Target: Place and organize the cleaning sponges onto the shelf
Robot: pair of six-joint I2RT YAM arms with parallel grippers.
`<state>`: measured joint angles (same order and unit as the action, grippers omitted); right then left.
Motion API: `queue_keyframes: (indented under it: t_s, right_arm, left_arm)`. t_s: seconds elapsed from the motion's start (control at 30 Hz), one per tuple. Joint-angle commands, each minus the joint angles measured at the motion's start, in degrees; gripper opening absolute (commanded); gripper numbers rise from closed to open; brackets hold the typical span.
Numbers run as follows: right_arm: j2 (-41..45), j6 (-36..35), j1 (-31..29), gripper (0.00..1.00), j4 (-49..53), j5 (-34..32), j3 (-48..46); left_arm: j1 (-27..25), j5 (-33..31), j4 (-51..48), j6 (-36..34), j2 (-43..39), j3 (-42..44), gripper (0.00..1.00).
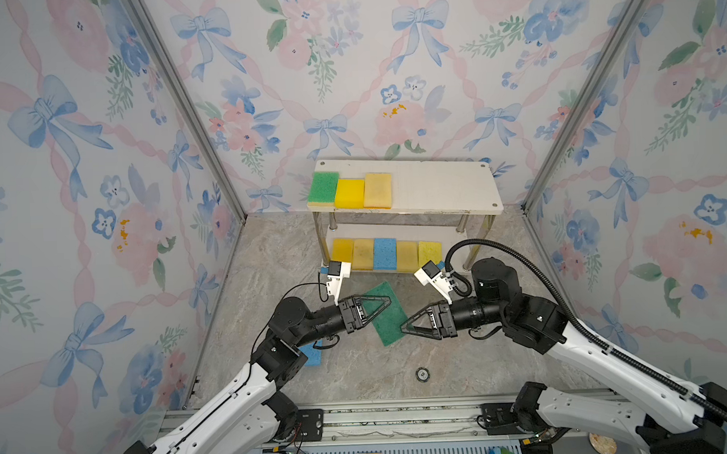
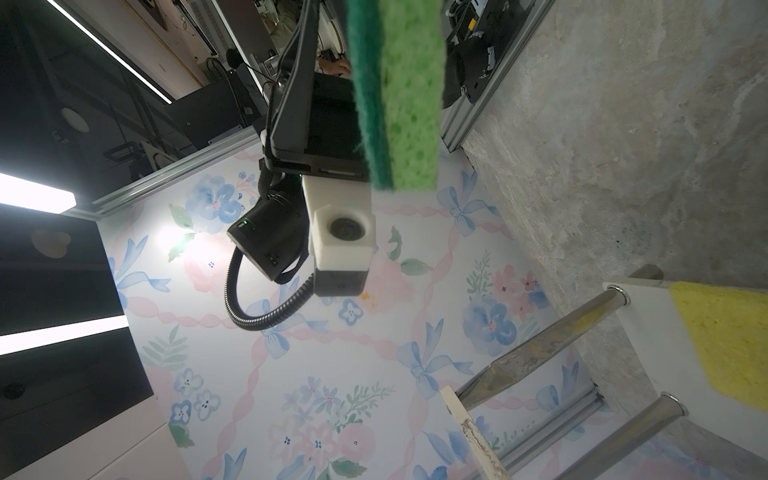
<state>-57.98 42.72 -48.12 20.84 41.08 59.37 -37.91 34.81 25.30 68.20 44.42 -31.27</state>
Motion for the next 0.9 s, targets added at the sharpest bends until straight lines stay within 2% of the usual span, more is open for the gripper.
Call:
queue_keyframes:
  t_s: [0.0, 0.17, 0.3, 0.67, 0.87]
  right_arm:
    - [1.4, -6.3, -0.7, 0.49, 10.5, -7.8, 5.1]
    - [-0.1, -12.7, -4.6, 0.47, 20.8, -17.5, 10.4]
    - [-2.2, -14.5, -9.5, 0.47, 23.4, -23.1, 13.2]
    - [-3.8, -15.1, -10.5, 0.41, 25.2, -29.7, 14.7]
    - [-4.3, -14.5, -10.6, 0.38, 23.2, -29.1, 14.4]
  left_arm:
    - [0.8, 1.3, 1.4, 0.4, -0.2, 1.3, 0.04]
    - [1.1, 1.3, 1.3, 0.8, 0.1, 1.3, 0.03]
    - [1.2, 1.7, 1.3, 0.8, 0.7, 0.7, 0.03]
    - [1.1, 1.9, 1.2, 1.3, 0.2, 0.8, 0.02]
    - [1.1, 2.0, 1.2, 1.4, 0.4, 0.7, 0.02]
